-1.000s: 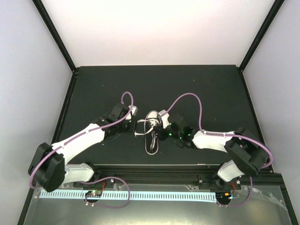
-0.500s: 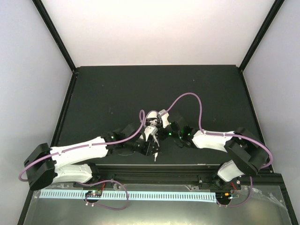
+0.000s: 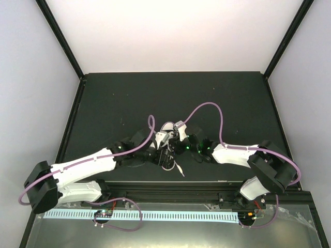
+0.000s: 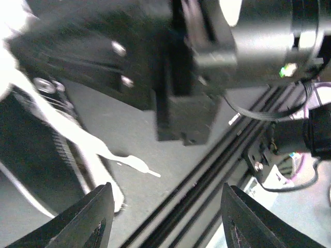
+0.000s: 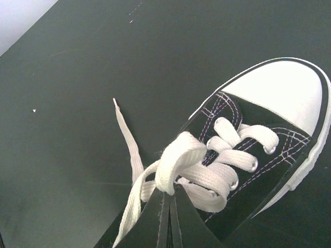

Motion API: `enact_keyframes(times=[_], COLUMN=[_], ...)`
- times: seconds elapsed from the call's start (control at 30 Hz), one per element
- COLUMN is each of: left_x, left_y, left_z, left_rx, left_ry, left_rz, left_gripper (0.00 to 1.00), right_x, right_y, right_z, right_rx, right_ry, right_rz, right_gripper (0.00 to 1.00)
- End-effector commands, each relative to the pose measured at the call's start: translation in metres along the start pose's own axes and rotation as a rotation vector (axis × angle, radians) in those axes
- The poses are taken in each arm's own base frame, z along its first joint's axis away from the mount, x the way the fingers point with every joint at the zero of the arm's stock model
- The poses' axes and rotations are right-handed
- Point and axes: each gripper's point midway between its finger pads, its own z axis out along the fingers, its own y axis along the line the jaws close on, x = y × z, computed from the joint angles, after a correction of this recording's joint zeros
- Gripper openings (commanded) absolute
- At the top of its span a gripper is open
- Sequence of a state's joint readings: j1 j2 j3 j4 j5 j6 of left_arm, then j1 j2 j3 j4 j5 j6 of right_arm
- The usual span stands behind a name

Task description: Tie the shoes

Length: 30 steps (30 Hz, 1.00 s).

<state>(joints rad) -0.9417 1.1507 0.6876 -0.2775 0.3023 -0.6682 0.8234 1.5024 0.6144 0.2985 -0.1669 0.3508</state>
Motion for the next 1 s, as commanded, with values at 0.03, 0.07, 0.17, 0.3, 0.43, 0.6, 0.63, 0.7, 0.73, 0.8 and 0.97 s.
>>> enact_keyframes(times=[0.03, 0.07, 0.17, 0.3, 0.43, 0.6, 0.63, 0.7, 0.73, 0.8, 0.97], left_x=[-0.033, -0.04, -0.062, -0.086, -0.1, -0.107, -0.107, -0.108, -0.107, -0.106, -0.102], left_y=[0.025, 0.027, 0.028, 0.027, 0.026, 0.033, 0.036, 0.04, 0.043, 0.047, 0.054], left_z=[-0.028, -0.03, -0.032, -0.022, -0.006, 0.009, 0.011, 0.014, 0.015, 0.017, 0.023], left_rx=[-0.092, -0.09, -0.069, -0.025, 0.005, 0.0, -0.009, -0.024, -0.036, -0.05, -0.07], left_ry=[-0.098, -0.124, -0.187, -0.206, -0.19, -0.178, -0.176, -0.178, -0.176, -0.172, -0.153], left_rz=[0.016, 0.018, 0.016, -0.005, -0.022, -0.044, -0.049, -0.053, -0.056, -0.062, -0.071], left_gripper=[0.57, 0.55, 0.45, 0.4, 0.44, 0.44, 0.43, 0.4, 0.37, 0.33, 0.29], right_x=[-0.022, -0.021, -0.02, -0.017, -0.016, -0.015, -0.015, -0.015, -0.015, -0.015, -0.016], right_y=[0.012, 0.012, 0.014, 0.016, 0.019, 0.02, 0.02, 0.021, 0.02, 0.02, 0.021], right_z=[-0.01, -0.01, -0.012, -0.012, -0.013, -0.013, -0.014, -0.014, -0.014, -0.014, -0.015], right_rx=[-0.05, -0.054, -0.065, -0.079, -0.103, -0.103, -0.104, -0.105, -0.104, -0.102, -0.108], right_ry=[-0.095, -0.095, -0.098, -0.095, -0.095, -0.089, -0.089, -0.089, -0.091, -0.091, -0.094], right_rz=[-0.019, -0.022, -0.032, -0.041, -0.051, -0.059, -0.061, -0.063, -0.063, -0.062, -0.067], right_gripper=[0.02, 0.02, 0.02, 0.02, 0.02, 0.02, 0.02, 0.02, 0.02, 0.02, 0.02])
